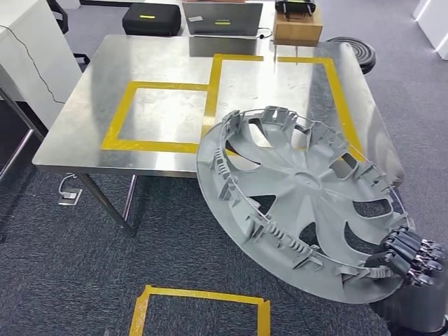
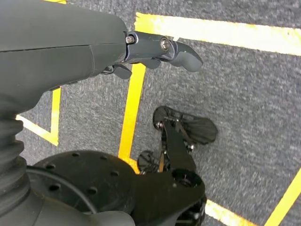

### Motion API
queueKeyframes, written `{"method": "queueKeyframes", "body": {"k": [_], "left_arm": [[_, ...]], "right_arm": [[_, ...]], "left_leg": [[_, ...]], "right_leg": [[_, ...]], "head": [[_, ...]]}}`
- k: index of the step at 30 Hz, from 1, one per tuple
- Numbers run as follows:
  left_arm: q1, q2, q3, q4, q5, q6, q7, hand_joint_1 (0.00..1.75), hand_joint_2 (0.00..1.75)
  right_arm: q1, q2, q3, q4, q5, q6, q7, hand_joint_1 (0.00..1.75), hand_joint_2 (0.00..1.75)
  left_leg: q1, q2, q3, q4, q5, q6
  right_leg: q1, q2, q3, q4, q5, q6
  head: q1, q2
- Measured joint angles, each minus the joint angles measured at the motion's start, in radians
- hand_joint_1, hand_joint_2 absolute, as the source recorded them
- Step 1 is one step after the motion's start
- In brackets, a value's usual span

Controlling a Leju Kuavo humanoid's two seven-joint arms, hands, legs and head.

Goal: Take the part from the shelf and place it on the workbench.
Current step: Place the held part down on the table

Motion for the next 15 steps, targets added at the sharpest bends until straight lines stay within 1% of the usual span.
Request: {"method": "queueKeyframes", "body": {"k": [1,2,3,4,5,6,8,9,12,13,15], "left_arm": [[-0.001,-0.001,0.0,0.0,0.0,0.0,0.0,0.0,1.75],[-0.001,-0.001,0.0,0.0,0.0,0.0,0.0,0.0,1.75],[-0.002,-0.001,0.0,0.0,0.0,0.0,-0.001,0.0,1.75],[-0.002,0.0,0.0,0.0,0.0,0.001,-0.004,0.0,1.75],[-0.001,0.001,0.0,0.0,0.001,0.001,-0.007,0.0,1.75],[-0.001,0.002,0.0,0.0,0.001,0.001,-0.012,0.0,1.75],[-0.001,0.003,0.0,0.0,0.001,0.002,-0.02,0.0,1.75],[-0.001,0.003,0.0,0.0,0.001,0.002,-0.023,0.0,1.75],[-0.002,0.003,0.0,0.0,0.0,0.002,-0.032,0.0,1.75],[-0.002,0.003,0.0,0.0,0.0,0.001,-0.034,0.0,1.75],[-0.002,0.003,0.0,0.0,-0.001,0.001,-0.037,0.0,1.75]], "right_arm": [[0.0,0.0,0.0,0.0,0.001,0.0,0.001,1.75,1.75],[-0.001,0.0,0.0,0.0,0.001,0.0,0.002,1.75,1.75],[-0.002,0.0,0.0,0.0,0.002,0.0,0.002,1.75,1.75],[-0.001,0.0,0.0,0.0,0.002,0.0,0.002,1.75,1.75],[-0.001,0.0,0.0,0.0,0.003,0.0,0.002,1.75,1.75],[0.002,0.0,0.0,0.0,0.004,0.0,0.003,1.75,1.75],[0.004,0.0,-0.001,0.0,0.006,0.0,0.005,1.75,1.75],[0.005,0.0,-0.001,0.0,0.008,0.0,0.006,1.75,1.75],[0.005,0.0,0.0,0.0,0.012,0.0,0.011,1.75,1.75],[0.005,0.0,-0.001,0.0,0.013,0.0,0.013,1.75,1.75],[0.005,0.0,-0.001,0.0,0.015,0.0,0.017,1.75,1.75]], "left_leg": [[0.001,0.001,0.001,0.001,-0.001,-0.002],[-0.001,0.002,0.0,0.005,-0.003,-0.006],[-0.003,0.002,-0.001,0.009,-0.004,-0.012],[-0.006,0.002,-0.004,0.014,-0.007,-0.015],[-0.009,0.002,-0.007,0.018,-0.007,-0.013],[-0.01,0.002,-0.009,0.019,-0.006,-0.007],[-0.01,0.002,-0.009,0.018,-0.002,0.009],[-0.01,0.002,-0.008,0.017,-0.001,0.012],[-0.008,0.002,-0.007,0.012,0.002,0.011],[-0.007,0.002,-0.007,0.011,0.003,0.009],[-0.006,0.002,-0.007,0.011,0.002,0.002]], "right_leg": [[-0.002,-0.004,0.038,-0.068,0.035,0.001],[-0.003,-0.008,0.075,-0.138,0.057,0.002],[-0.003,-0.01,0.105,-0.191,0.071,-0.001],[-0.004,-0.011,0.122,-0.222,0.076,-0.005],[-0.003,-0.01,0.127,-0.231,0.073,-0.01],[-0.004,-0.009,0.127,-0.232,0.075,-0.014],[-0.002,-0.008,0.126,-0.232,0.076,-0.016],[-0.001,-0.008,0.126,-0.232,0.076,-0.017],[0.003,-0.008,0.126,-0.231,0.075,-0.025],[0.004,-0.009,0.126,-0.231,0.074,-0.028],[0.005,-0.009,0.125,-0.231,0.074,-0.029]], "head": [[0.0,0.0],[0.001,0.0],[0.001,0.0],[0.0,0.0],[0.0,0.0],[-0.002,0.0],[-0.004,0.0],[-0.004,0.0],[-0.004,0.0],[-0.004,0.0],[-0.003,0.0]]}}
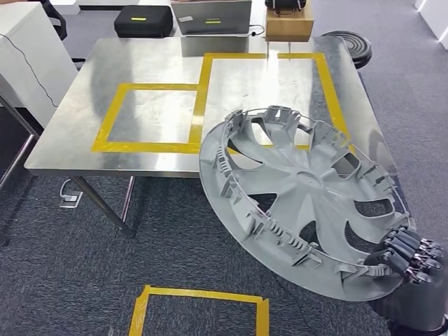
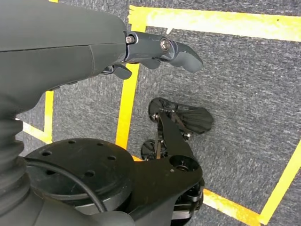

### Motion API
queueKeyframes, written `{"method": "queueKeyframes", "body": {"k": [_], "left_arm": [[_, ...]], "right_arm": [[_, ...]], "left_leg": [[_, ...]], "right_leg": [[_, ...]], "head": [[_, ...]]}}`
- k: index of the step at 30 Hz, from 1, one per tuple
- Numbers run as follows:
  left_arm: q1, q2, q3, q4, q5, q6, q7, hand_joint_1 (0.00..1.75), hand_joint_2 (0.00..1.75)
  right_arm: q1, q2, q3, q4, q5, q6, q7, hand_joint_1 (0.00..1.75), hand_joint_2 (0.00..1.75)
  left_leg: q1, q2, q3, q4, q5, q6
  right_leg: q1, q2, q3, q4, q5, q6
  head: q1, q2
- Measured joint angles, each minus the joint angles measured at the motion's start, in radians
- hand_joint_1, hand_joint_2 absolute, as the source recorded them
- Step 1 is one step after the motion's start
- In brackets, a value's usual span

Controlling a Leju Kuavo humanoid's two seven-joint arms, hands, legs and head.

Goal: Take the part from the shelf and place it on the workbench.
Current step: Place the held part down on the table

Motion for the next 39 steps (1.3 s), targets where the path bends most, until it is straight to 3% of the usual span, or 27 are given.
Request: {"method": "queueKeyframes", "body": {"k": [4,7,9,11,12,13,14,16,18,20,22,28,29,31,32,34,35,37,39], "left_arm": [[0.0,0.005,0.0,0.0,-0.004,0.0,-0.003,0.0,1.75],[-0.001,0.005,0.0,0.0,-0.005,-0.001,-0.004,0.0,1.75],[-0.002,0.003,0.0,0.0,-0.006,-0.001,-0.005,0.0,1.75],[-0.002,0.002,0.0,0.0,-0.006,-0.001,-0.005,0.0,1.75],[-0.002,0.002,0.0,0.0,-0.006,-0.001,-0.005,0.0,1.75],[-0.002,0.001,0.0,0.0,-0.007,-0.001,-0.005,0.0,1.75],[-0.001,0.0,0.0,0.0,-0.007,-0.002,-0.005,0.0,1.75],[-0.001,0.0,0.0,0.0,-0.007,-0.002,-0.006,0.0,1.75],[-0.002,0.002,0.0,0.0,-0.007,-0.002,-0.006,0.0,1.75],[-0.002,0.004,0.0,0.0,-0.007,-0.001,-0.007,0.0,1.75],[-0.002,0.004,0.001,0.0,-0.007,-0.001,-0.008,0.0,1.75],[-0.002,0.004,0.001,0.0,-0.007,-0.001,-0.008,0.0,1.75],[-0.002,0.004,0.001,0.0,-0.007,-0.001,-0.008,0.0,1.75],[-0.001,0.003,0.001,0.0,-0.007,-0.001,-0.009,0.0,1.75],[0.0,0.002,0.001,0.0,-0.007,-0.001,-0.009,0.0,1.75],[0.001,0.005,0.001,0.0,-0.007,-0.001,-0.009,0.0,1.75],[0.001,0.006,0.001,0.0,-0.007,-0.001,-0.01,0.0,1.75],[0.001,0.007,0.001,0.0,-0.007,0.0,-0.011,0.0,1.75],[0.001,0.007,0.002,0.0,-0.007,0.0,-0.011,0.0,1.75]], "right_arm": [[0.0,0.0,0.001,0.0,0.002,0.0,0.006,1.75,1.75],[0.0,-0.002,0.001,0.0,0.005,0.0,0.01,1.75,1.75],[-0.001,-0.006,0.001,0.0,0.006,0.0,0.012,1.75,1.75],[0.0,-0.008,0.001,0.0,0.007,0.0,0.013,1.75,1.75],[0.001,-0.008,0.001,0.0,0.007,0.0,0.014,1.75,1.75],[0.003,-0.008,0.001,0.0,0.007,0.0,0.014,1.75,1.75],[0.004,-0.009,0.001,0.0,0.007,0.0,0.015,1.75,1.75],[0.004,-0.01,0.001,0.0,0.007,0.0,0.015,1.75,1.75],[0.003,-0.011,0.001,0.0,0.008,0.0,0.015,1.75,1.75],[0.005,-0.011,0.001,0.0,0.008,0.0,0.016,1.75,1.75],[0.007,-0.011,0.001,0.0,0.008,0.0,0.016,1.75,1.75],[0.007,-0.011,0.0,0.0,0.008,0.0,0.017,1.75,1.75],[0.006,-0.011,0.001,0.0,0.008,0.0,0.016,1.75,1.75],[0.006,-0.011,0.001,0.0,0.008,0.0,0.016,1.75,1.75],[0.005,-0.011,0.001,0.0,0.008,0.0,0.016,1.75,1.75],[0.005,-0.011,0.001,0.0,0.007,0.001,0.017,1.75,1.75],[0.004,-0.012,0.001,0.0,0.007,0.001,0.017,1.75,1.75],[0.003,-0.012,0.002,0.0,0.007,0.001,0.017,1.75,1.75],[0.002,-0.014,0.002,0.0,0.007,0.001,0.018,1.75,1.75]], "left_leg": [[-0.002,0.0,-0.003,0.007,-0.006,-0.002],[0.003,0.003,0.009,-0.022,0.007,-0.002],[0.011,0.006,0.018,-0.042,0.017,-0.003],[0.012,0.007,0.018,-0.044,0.016,-0.003],[0.012,0.007,0.018,-0.043,0.015,-0.005],[0.014,0.007,0.018,-0.041,0.012,-0.008],[0.017,0.006,0.018,-0.037,0.009,-0.013],[0.023,0.005,0.018,-0.022,-0.003,-0.028],[0.022,0.004,0.012,0.0,-0.016,-0.045],[0.018,0.003,0.008,0.01,-0.021,-0.053],[0.021,0.004,0.008,0.011,-0.024,-0.057],[0.023,0.003,0.006,0.022,-0.035,-0.061],[0.023,0.002,-0.027,0.092,-0.065,-0.061],[0.017,0.0,-0.104,0.215,-0.083,-0.047],[0.011,-0.002,-0.129,0.24,-0.068,-0.035],[-0.003,-0.009,-0.092,0.133,0.005,-0.003],[-0.009,-0.011,-0.073,0.09,0.017,0.008],[-0.015,-0.011,-0.06,0.06,0.008,0.017],[-0.012,-0.01,-0.047,0.035,0.006,0.015]], "right_leg": [[-0.004,-0.001,0.0,-0.001,0.002,0.002],[-0.003,0.0,-0.004,0.002,-0.005,0.01],[-0.004,0.002,-0.039,0.071,-0.048,0.016],[-0.007,0.002,-0.101,0.198,-0.103,0.026],[-0.01,0.002,-0.126,0.244,-0.114,0.032],[-0.013,0.002,-0.134,0.256,-0.106,0.037],[-0.017,0.001,-0.123,0.229,-0.079,0.043],[-0.024,-0.002,-0.064,0.105,-0.018,0.055],[-0.026,0.001,-0.021,0.028,-0.001,0.046],[-0.023,0.006,-0.017,0.027,-0.011,0.022],[-0.023,0.007,-0.018,0.032,-0.014,0.009],[-0.023,0.007,-0.015,0.032,-0.014,0.0],[-0.021,0.006,-0.012,0.032,-0.017,-0.006],[-0.009,0.01,0.003,0.032,-0.03,-0.018],[-0.002,0.012,0.013,0.032,-0.038,-0.023],[0.003,0.016,0.024,0.03,-0.052,-0.022],[0.003,0.017,0.028,0.028,-0.056,-0.018],[0.001,0.018,0.031,0.025,-0.059,-0.009],[0.001,0.015,0.031,0.023,-0.064,0.001]], "head": [[-0.002,0.0],[-0.002,0.0],[0.002,0.0],[0.004,0.0],[0.004,0.0],[0.004,0.0],[0.004,0.0],[0.006,0.0],[0.007,0.0],[0.004,0.0],[0.001,0.0],[0.0,0.0],[-0.002,0.0],[-0.007,0.0],[-0.008,0.0],[-0.006,0.0],[-0.005,0.0],[-0.005,0.0],[-0.007,0.0]]}}
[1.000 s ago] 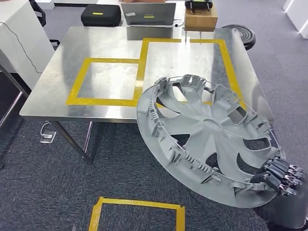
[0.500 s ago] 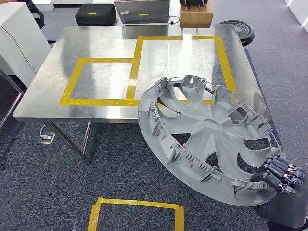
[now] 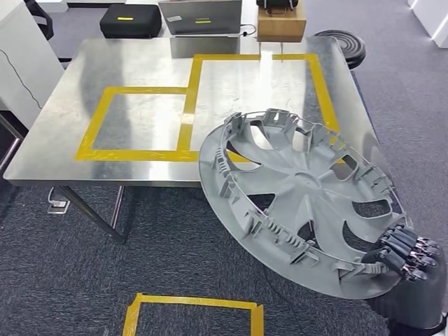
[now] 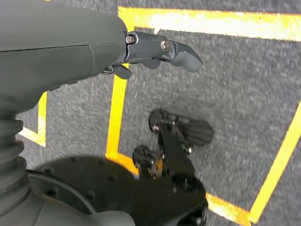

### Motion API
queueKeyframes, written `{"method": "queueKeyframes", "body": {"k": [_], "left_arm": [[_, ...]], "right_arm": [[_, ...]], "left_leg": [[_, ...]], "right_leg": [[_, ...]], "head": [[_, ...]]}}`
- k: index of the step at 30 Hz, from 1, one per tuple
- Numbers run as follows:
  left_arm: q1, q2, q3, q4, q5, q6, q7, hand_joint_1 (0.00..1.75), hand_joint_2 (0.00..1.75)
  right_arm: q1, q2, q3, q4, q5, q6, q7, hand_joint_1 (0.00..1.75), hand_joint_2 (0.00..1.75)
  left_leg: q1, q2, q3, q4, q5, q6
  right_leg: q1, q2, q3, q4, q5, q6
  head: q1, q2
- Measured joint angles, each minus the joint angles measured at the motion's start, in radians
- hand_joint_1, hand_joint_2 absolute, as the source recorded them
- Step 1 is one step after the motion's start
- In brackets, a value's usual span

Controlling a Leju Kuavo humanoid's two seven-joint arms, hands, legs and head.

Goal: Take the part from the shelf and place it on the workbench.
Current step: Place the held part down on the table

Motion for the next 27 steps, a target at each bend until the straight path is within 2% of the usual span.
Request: {"method": "queueKeyframes", "body": {"k": [2,4,5,6,7,9,10,11,12,14,15,17,18,20,21,22,23,24,25,26,27], "left_arm": [[0.0,0.0,0.001,0.0,0.001,0.0,-0.001,0.0,1.75],[-0.002,-0.001,0.001,0.0,0.001,0.0,-0.001,0.0,1.75],[-0.002,-0.002,0.002,0.0,0.001,-0.001,-0.001,0.0,1.75],[-0.001,-0.003,0.002,0.0,0.0,-0.001,-0.001,0.0,1.75],[-0.001,-0.004,0.002,0.0,0.0,-0.002,-0.001,0.0,1.75],[0.0,-0.006,0.002,0.0,0.0,-0.002,-0.001,0.0,1.75],[-0.001,-0.006,0.003,0.0,0.001,-0.002,-0.001,0.0,1.75],[-0.001,-0.005,0.003,0.0,0.001,-0.002,-0.001,0.0,1.75],[-0.001,-0.005,0.004,0.0,0.001,-0.002,-0.002,0.0,1.75],[-0.002,-0.004,0.005,0.0,0.001,-0.001,-0.002,0.0,1.75],[-0.002,-0.004,0.005,0.0,0.001,-0.001,-0.002,0.0,1.75],[-0.004,-0.003,0.005,0.0,0.002,-0.001,-0.002,0.0,1.75],[-0.004,-0.003,0.005,0.0,0.002,-0.001,-0.002,0.0,1.75],[-0.003,-0.004,0.005,0.0,0.002,-0.001,-0.002,0.0,1.75],[-0.001,-0.004,0.006,0.0,0.002,-0.001,-0.002,0.0,1.75],[0.0,-0.004,0.006,0.0,0.002,-0.001,-0.002,0.0,1.75],[0.001,-0.004,0.006,0.0,0.002,-0.001,-0.002,0.0,1.75],[0.001,-0.003,0.006,0.0,0.002,-0.001,-0.002,0.0,1.75],[0.001,-0.002,0.006,0.0,0.002,0.0,-0.002,0.0,1.75],[0.0,-0.001,0.006,0.0,0.002,0.0,-0.002,0.0,1.75],[0.0,-0.001,0.006,0.0,0.002,0.0,-0.002,0.0,1.75]], "right_arm": [[-0.002,-0.003,0.0,0.0,0.0,0.001,0.001,1.75,1.75],[-0.006,-0.004,0.0,0.0,0.0,0.001,0.001,1.75,1.75],[-0.007,-0.004,0.0,0.0,0.0,0.001,0.002,1.75,1.75],[-0.006,-0.005,0.001,0.0,0.0,0.002,0.002,1.75,1.75],[-0.006,-0.005,0.001,0.0,0.0,0.002,0.003,1.75,1.75],[-0.006,-0.005,0.001,0.001,0.0,0.002,0.005,1.75,1.75],[-0.007,-0.005,0.002,0.001,0.0,0.002,0.005,1.75,1.75],[-0.009,-0.005,0.002,0.002,0.0,0.002,0.004,1.75,1.75],[-0.01,-0.005,0.003,0.002,0.0,0.002,0.004,1.75,1.75],[-0.009,-0.006,0.004,0.003,0.001,0.002,0.005,1.75,1.75],[-0.007,-0.006,0.004,0.003,0.001,0.003,0.006,1.75,1.75],[-0.007,-0.006,0.005,0.003,0.001,0.003,0.006,1.75,1.75],[-0.008,-0.006,0.005,0.003,0.001,0.003,0.006,1.75,1.75],[-0.009,-0.006,0.006,0.003,0.001,0.003,0.005,1.75,1.75],[-0.008,-0.006,0.007,0.003,0.001,0.003,0.006,1.75,1.75],[-0.007,-0.006,0.007,0.003,0.001,0.003,0.006,1.75,1.75],[-0.007,-0.006,0.007,0.003,0.0,0.003,0.006,1.75,1.75],[-0.007,-0.006,0.007,0.003,0.0,0.003,0.006,1.75,1.75],[-0.007,-0.006,0.007,0.003,0.0,0.003,0.006,1.75,1.75],[-0.008,-0.006,0.008,0.003,0.0,0.003,0.006,1.75,1.75],[-0.009,-0.006,0.008,0.003,0.0,0.003,0.006,1.75,1.75]], "left_leg": [[0.007,0.001,0.018,-0.024,0.001,-0.002],[0.01,0.002,0.028,-0.031,-0.003,-0.002],[0.01,0.002,0.032,-0.031,-0.007,-0.003],[0.011,0.002,0.037,-0.03,-0.013,-0.005],[0.012,0.002,0.044,-0.029,-0.019,-0.007],[0.015,0.001,0.06,-0.025,-0.036,-0.016],[0.014,0.001,0.066,-0.021,-0.044,-0.023],[0.013,0.001,0.069,-0.016,-0.052,-0.029],[0.011,0.001,0.07,-0.013,-0.057,-0.034],[0.009,0.002,0.071,-0.01,-0.062,-0.04],[0.01,0.002,0.072,-0.007,-0.066,-0.043],[0.012,0.002,0.053,0.042,-0.094,-0.053],[0.014,0.001,0.026,0.095,-0.117,-0.058],[0.017,0.001,-0.048,0.228,-0.16,-0.063],[0.018,0.001,-0.077,0.269,-0.162,-0.063],[0.018,0.001,-0.091,0.277,-0.144,-0.061],[0.018,0.001,-0.086,0.246,-0.107,-0.057],[0.016,0.001,-0.068,0.186,-0.058,-0.051],[0.014,0.0,-0.046,0.128,-0.024,-0.044],[0.011,-0.001,-0.026,0.078,-0.001,-0.037],[0.007,-0.002,-0.013,0.047,0.003,-0.031]], "right_leg": [[0.001,-0.003,-0.025,0.047,-0.027,0.008],[-0.001,-0.005,-0.099,0.168,-0.069,0.015],[-0.003,-0.005,-0.14,0.226,-0.079,0.019],[-0.004,-0.005,-0.168,0.257,-0.073,0.023],[-0.006,-0.006,-0.178,0.251,-0.048,0.026],[-0.01,-0.01,-0.148,0.15,0.037,0.031],[-0.01,-0.013,-0.123,0.094,0.066,0.032],[-0.009,-0.015,-0.101,0.051,0.078,0.027],[-0.008,-0.016,-0.089,0.03,0.075,0.02],[-0.006,-0.013,-0.08,0.021,0.063,0.001],[-0.007,-0.012,-0.078,0.019,0.062,-0.005],[-0.011,-0.013,-0.069,0.017,0.056,-0.017],[-0.011,-0.014,-0.064,0.016,0.053,-0.022],[-0.01,-0.014,-0.055,0.016,0.044,-0.028],[-0.01,-0.012,-0.049,0.016,0.04,-0.029],[-0.009,-0.011,-0.042,0.016,0.034,-0.028],[-0.009,-0.008,-0.034,0.016,0.028,-0.026],[-0.008,-0.007,-0.024,0.016,0.022,-0.023],[-0.008,-0.006,-0.017,0.015,0.015,-0.02],[-0.008,-0.004,-0.011,0.013,0.011,-0.015],[-0.008,-0.004,-0.009,0.012,0.008,-0.01]], "head": [[0.004,0.0],[0.008,0.0],[0.008,0.0],[0.008,0.0],[0.007,0.0],[0.008,0.0],[0.009,0.0],[0.01,0.0],[0.009,0.0],[0.005,0.0],[0.003,0.0],[0.0,0.0],[-0.001,0.0],[-0.002,0.0],[-0.002,0.0],[-0.002,0.0],[-0.002,0.0],[-0.003,0.0],[-0.002,0.0],[-0.001,0.0],[-0.002,0.0]]}}
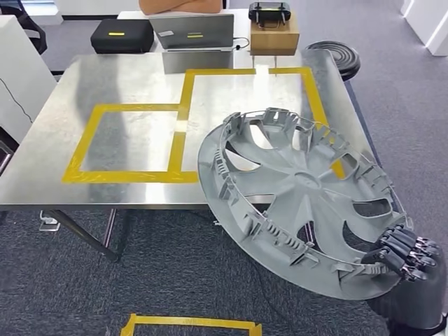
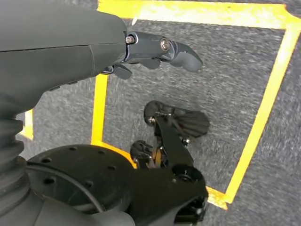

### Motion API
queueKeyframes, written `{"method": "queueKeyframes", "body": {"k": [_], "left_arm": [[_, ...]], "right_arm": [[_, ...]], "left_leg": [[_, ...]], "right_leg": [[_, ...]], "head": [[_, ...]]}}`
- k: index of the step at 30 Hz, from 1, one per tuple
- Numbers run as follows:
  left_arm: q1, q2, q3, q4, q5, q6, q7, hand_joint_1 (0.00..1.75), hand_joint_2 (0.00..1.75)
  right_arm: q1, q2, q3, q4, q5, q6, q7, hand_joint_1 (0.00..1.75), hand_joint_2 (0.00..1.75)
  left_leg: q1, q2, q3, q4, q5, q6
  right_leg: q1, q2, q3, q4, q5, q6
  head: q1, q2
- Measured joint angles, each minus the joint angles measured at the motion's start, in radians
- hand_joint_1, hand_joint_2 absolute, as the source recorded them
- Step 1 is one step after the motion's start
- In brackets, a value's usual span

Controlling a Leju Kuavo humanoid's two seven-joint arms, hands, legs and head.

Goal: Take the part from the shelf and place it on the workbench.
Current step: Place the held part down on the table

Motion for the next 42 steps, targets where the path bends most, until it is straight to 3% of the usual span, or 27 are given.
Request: {"method": "queueKeyframes", "body": {"k": [2,5,6,8,9,10,11,12,14,16,20,26,33,42], "left_arm": [[0.0,0.0,0.0,0.0,0.0,0.0,0.0,0.0,1.75],[0.0,-0.001,0.0,0.0,0.0,0.0,0.0,0.0,1.75],[0.0,-0.001,0.0,0.0,0.0,0.0,0.0,0.0,1.75],[-0.001,-0.002,0.001,0.0,0.001,0.001,0.0,0.0,1.75],[-0.001,-0.002,0.001,0.0,0.002,0.001,0.0,0.0,1.75],[0.0,-0.003,0.001,0.0,0.002,0.001,0.0,0.0,1.75],[0.0,-0.003,0.001,0.0,0.002,0.001,0.0,0.0,1.75],[0.001,-0.004,0.001,0.0,0.002,0.001,0.0,0.0,1.75],[0.0,-0.005,0.001,0.0,0.002,0.001,0.0,0.0,0.87],[-0.001,-0.004,0.001,0.0,0.003,0.001,0.0,0.0,0.0],[-0.001,-0.003,0.002,0.0,0.007,0.001,0.0,0.0,0.0],[-0.001,-0.003,0.002,0.0,0.007,0.001,-0.001,0.0,0.0],[-0.001,-0.003,0.002,0.0,0.007,0.001,-0.001,0.0,0.0],[-0.001,-0.003,0.002,0.0,0.007,0.001,-0.001,0.0,0.0]], "right_arm": [[-0.001,0.0,0.0,0.0,0.0,0.0,0.0,1.75,1.75],[0.0,-0.001,0.0,0.0,-0.001,0.0,0.0,1.75,1.75],[0.0,-0.001,0.0,0.0,-0.001,0.0,0.0,1.75,1.75],[-0.001,-0.001,0.0,0.0,-0.002,0.001,0.0,1.75,1.75],[-0.001,-0.001,0.0,0.001,-0.002,0.001,0.0,1.75,1.75],[0.001,-0.001,0.0,0.002,-0.002,0.002,0.0,1.75,1.75],[0.002,-0.002,0.0,0.003,-0.003,0.002,0.001,1.75,1.75],[0.002,-0.002,0.0,0.004,-0.003,0.002,0.001,1.75,1.75],[0.001,-0.002,0.0,0.006,-0.003,0.002,0.002,1.75,1.75],[0.0,-0.002,0.0,0.007,-0.004,0.003,0.002,1.75,1.75],[0.006,-0.003,-0.002,0.008,-0.004,0.006,0.008,1.75,1.75],[0.005,-0.003,-0.008,0.011,-0.007,0.021,0.019,1.75,1.75],[0.006,-0.003,-0.02,0.018,-0.01,0.027,0.023,1.75,1.75],[0.006,-0.003,-0.026,0.022,-0.013,0.035,0.03,1.75,1.75]], "left_leg": [[-0.004,0.0,0.009,-0.024,-0.013,0.006],[0.004,0.0,0.03,-0.057,-0.017,0.012],[0.006,0.001,0.038,-0.064,-0.017,0.015],[0.005,0.001,0.047,-0.067,-0.023,0.022],[0.004,0.001,0.051,-0.067,-0.027,0.023],[0.003,0.001,0.057,-0.066,-0.032,0.024],[0.003,0.001,0.064,-0.066,-0.038,0.023],[0.003,0.0,0.072,-0.065,-0.044,0.021],[0.001,-0.001,0.085,-0.061,-0.058,0.012],[-0.003,-0.001,0.085,-0.055,-0.066,0.004],[-0.006,0.0,0.087,-0.059,-0.067,0.012],[-0.005,0.0,0.093,-0.07,-0.066,0.01],[-0.005,0.0,0.093,-0.072,-0.065,-0.002],[-0.007,0.0,0.094,-0.071,-0.066,-0.002]], "right_leg": [[-0.001,0.0,-0.001,-0.006,0.0,0.012],[0.0,-0.004,-0.014,0.015,-0.017,0.026],[0.0,-0.005,-0.038,0.058,-0.035,0.029],[0.0,-0.005,-0.116,0.187,-0.076,0.035],[0.0,-0.005,-0.153,0.237,-0.083,0.037],[0.0,-0.005,-0.176,0.255,-0.071,0.039],[0.0,-0.005,-0.179,0.235,-0.038,0.04],[0.0,-0.006,-0.163,0.181,0.009,0.04],[0.001,-0.009,-0.114,0.065,0.071,0.035],[0.002,-0.01,-0.087,0.014,0.074,0.022],[0.003,-0.006,-0.082,0.003,0.07,0.012],[0.006,-0.007,-0.08,0.003,0.063,0.003],[0.006,-0.007,-0.078,0.003,0.063,0.003],[0.003,-0.008,-0.073,0.0,0.064,0.004]], "head": [[-0.002,0.0],[0.001,0.0],[0.002,0.0],[0.004,0.0],[0.004,0.0],[0.004,0.0],[0.004,0.0],[0.004,0.0],[0.004,0.0],[0.002,0.0],[-0.002,0.0],[-0.002,0.0],[-0.002,0.0],[-0.001,0.0]]}}
